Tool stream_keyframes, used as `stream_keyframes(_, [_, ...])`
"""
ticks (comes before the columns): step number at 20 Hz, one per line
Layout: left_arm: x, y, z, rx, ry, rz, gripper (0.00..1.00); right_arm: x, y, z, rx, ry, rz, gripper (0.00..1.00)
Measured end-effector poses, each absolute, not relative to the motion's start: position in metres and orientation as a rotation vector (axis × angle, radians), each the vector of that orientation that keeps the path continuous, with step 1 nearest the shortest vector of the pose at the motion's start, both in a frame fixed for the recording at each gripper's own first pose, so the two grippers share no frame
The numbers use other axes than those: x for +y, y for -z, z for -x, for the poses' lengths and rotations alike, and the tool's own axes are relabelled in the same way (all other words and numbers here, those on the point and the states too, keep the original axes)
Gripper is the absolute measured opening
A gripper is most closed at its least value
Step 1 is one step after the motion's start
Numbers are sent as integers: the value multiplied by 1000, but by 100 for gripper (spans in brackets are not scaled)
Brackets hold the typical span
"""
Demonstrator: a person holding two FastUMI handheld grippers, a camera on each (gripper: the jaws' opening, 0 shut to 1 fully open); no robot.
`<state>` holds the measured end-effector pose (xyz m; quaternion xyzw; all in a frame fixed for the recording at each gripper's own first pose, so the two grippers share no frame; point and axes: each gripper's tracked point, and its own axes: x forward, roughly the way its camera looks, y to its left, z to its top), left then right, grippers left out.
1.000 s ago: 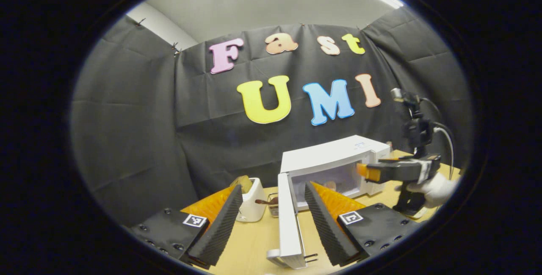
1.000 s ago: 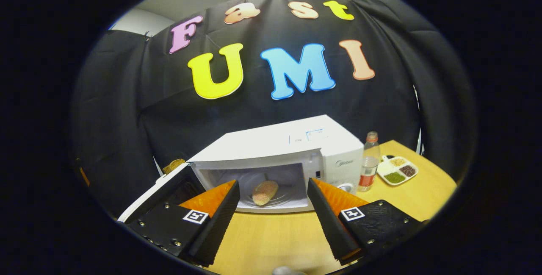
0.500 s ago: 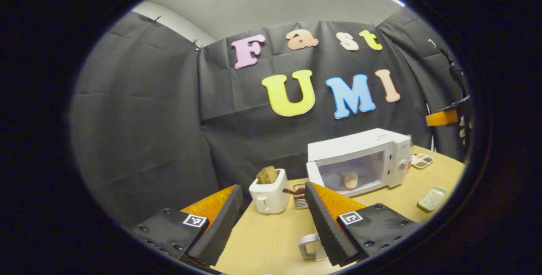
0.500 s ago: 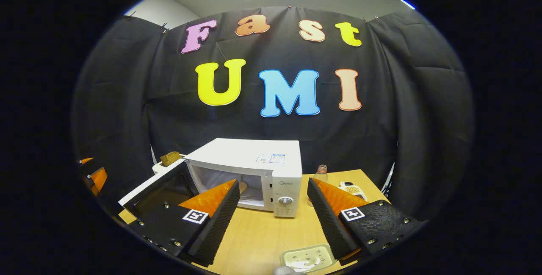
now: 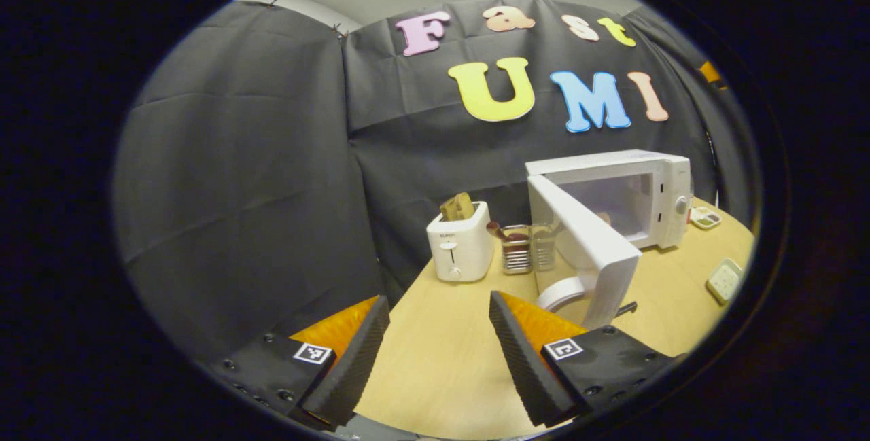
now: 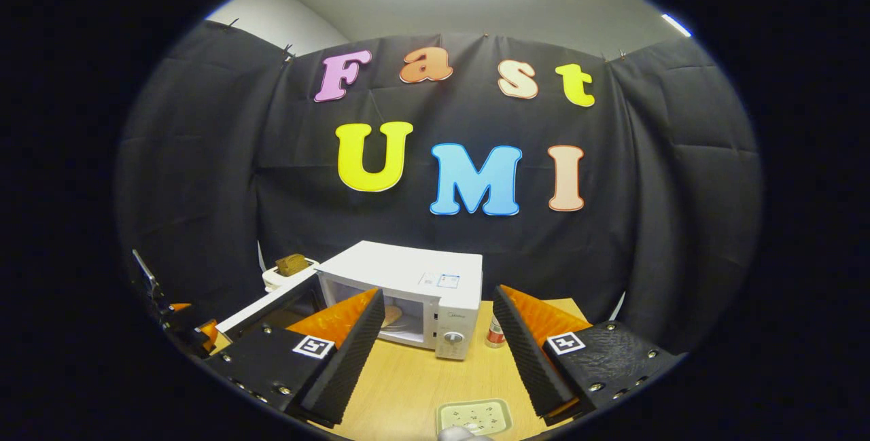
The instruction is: Open the microwave oven with the left hand, put the food in, and close the microwave oven.
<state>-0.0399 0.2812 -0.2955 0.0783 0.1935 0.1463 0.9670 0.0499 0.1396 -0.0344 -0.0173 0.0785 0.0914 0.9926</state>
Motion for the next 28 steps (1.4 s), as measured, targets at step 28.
stream_keyframes(28, [-15,316,-83,374,185,-125,94,-8,63,-48,243,55,-11,98])
